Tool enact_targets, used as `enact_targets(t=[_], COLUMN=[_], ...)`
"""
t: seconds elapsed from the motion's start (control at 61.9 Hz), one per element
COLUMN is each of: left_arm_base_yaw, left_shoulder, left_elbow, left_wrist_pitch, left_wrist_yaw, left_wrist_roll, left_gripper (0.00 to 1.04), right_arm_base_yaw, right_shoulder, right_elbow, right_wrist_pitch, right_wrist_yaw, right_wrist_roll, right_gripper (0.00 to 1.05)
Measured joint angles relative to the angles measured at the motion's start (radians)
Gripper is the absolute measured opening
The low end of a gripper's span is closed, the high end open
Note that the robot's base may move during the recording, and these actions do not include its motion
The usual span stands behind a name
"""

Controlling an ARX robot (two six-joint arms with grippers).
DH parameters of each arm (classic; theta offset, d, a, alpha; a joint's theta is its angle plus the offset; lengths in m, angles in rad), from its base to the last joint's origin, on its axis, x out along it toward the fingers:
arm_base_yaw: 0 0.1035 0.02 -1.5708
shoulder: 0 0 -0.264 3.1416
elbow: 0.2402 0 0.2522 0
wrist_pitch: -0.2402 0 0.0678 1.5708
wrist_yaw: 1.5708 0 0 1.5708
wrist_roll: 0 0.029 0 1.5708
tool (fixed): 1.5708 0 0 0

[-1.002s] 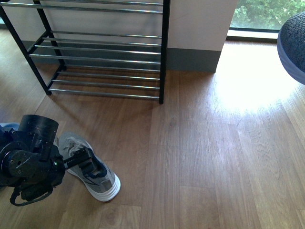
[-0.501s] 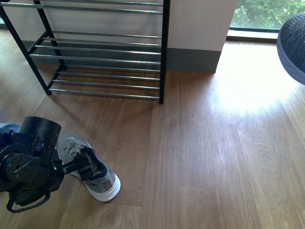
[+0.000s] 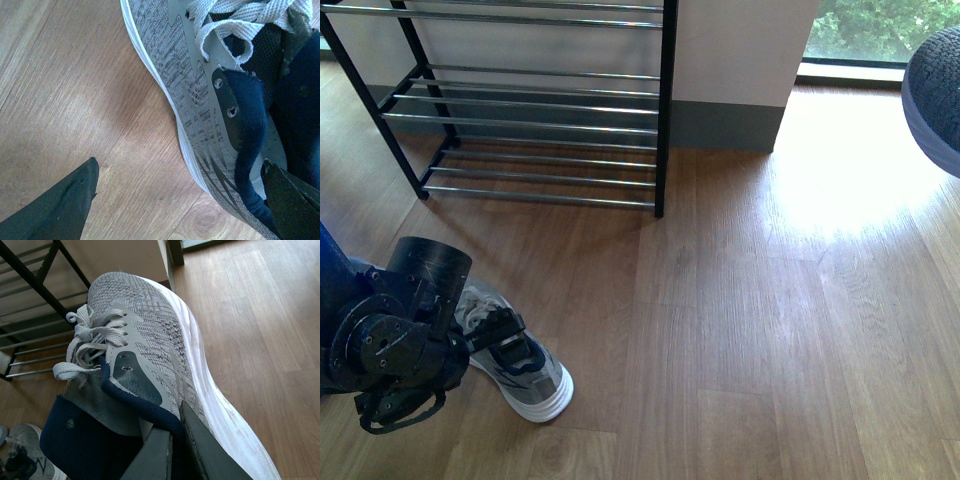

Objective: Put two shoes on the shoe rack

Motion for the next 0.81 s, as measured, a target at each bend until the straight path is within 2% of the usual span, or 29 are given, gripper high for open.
enact_targets(t=[0.291, 0.808], left_arm_base_yaw=[-0.05, -0.038], left_shoulder=[-0.013, -0.173], left_elbow=[0.041, -0.141], left_wrist_pitch=[-0.042, 0.049], left_wrist_yaw=[-0.012, -0.032], left_wrist_roll=[-0.019, -0.024], left_gripper=[0.95, 0.95], right_arm_base_yaw=[0.0, 0.0], right_shoulder=[0.0, 0.0], right_elbow=[0.0, 0.0], right_wrist_pitch=[0.0, 0.0], right_wrist_yaw=[0.0, 0.0], right_wrist_roll=[0.0, 0.0], right_gripper=[0.01, 0.01])
